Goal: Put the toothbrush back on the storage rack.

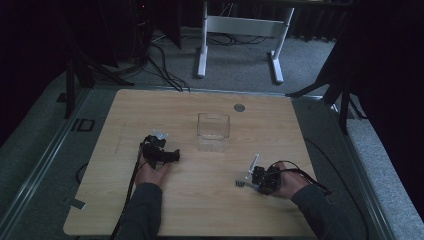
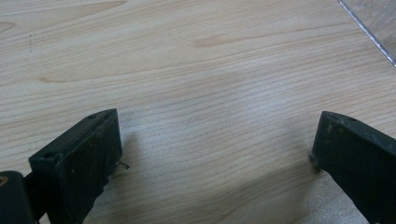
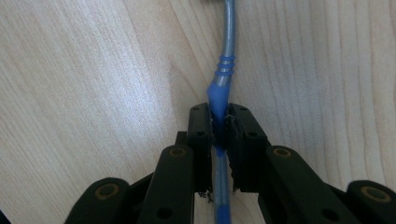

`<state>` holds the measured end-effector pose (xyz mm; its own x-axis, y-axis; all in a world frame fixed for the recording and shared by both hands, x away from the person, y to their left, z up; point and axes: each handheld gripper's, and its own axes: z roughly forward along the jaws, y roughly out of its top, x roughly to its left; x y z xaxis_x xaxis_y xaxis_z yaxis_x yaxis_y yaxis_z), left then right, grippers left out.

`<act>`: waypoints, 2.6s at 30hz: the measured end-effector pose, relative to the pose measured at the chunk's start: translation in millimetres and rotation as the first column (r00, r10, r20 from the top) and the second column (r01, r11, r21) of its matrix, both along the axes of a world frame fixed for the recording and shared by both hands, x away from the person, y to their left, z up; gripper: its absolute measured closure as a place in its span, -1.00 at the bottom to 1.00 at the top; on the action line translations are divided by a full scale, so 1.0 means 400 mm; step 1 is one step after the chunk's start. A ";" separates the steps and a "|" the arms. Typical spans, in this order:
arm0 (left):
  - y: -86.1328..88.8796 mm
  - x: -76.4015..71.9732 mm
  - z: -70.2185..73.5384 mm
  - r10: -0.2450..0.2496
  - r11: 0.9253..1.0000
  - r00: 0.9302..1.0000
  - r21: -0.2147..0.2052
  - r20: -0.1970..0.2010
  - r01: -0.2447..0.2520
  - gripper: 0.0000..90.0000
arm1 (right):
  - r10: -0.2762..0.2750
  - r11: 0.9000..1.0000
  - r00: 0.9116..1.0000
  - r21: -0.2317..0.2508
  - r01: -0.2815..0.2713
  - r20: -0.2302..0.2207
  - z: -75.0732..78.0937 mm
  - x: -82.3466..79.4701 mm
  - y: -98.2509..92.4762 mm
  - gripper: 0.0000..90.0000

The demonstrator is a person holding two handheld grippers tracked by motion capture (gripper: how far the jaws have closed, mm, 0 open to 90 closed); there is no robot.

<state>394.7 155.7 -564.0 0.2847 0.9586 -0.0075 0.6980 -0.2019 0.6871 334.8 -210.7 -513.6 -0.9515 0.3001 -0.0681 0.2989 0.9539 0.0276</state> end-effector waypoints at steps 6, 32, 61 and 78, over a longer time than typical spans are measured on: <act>0.000 0.000 0.000 0.000 1.000 1.000 0.000 0.000 0.000 -0.96 | -0.001 1.000 1.000 -0.007 0.001 -0.004 -0.007 -0.001 0.006 0.79; 0.000 0.001 0.000 0.001 1.000 1.000 0.001 -0.001 -0.001 -0.96 | -0.020 0.997 0.999 0.070 0.017 0.039 0.052 0.000 -0.013 0.82; 0.000 0.001 0.000 0.002 1.000 1.000 0.000 0.000 -0.002 -0.96 | -0.184 0.942 0.969 0.311 0.126 0.166 0.140 0.032 -0.044 0.82; 0.000 0.001 0.000 0.002 1.000 1.000 0.000 0.000 -0.002 -0.96 | -0.221 0.915 0.954 0.381 0.130 0.205 0.164 0.038 -0.033 0.82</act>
<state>395.0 155.5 -564.0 0.2829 0.9591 -0.0073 0.6983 -0.2008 0.6871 350.0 -224.0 -448.1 -0.8497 0.5077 -0.1420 0.4014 0.7977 0.4500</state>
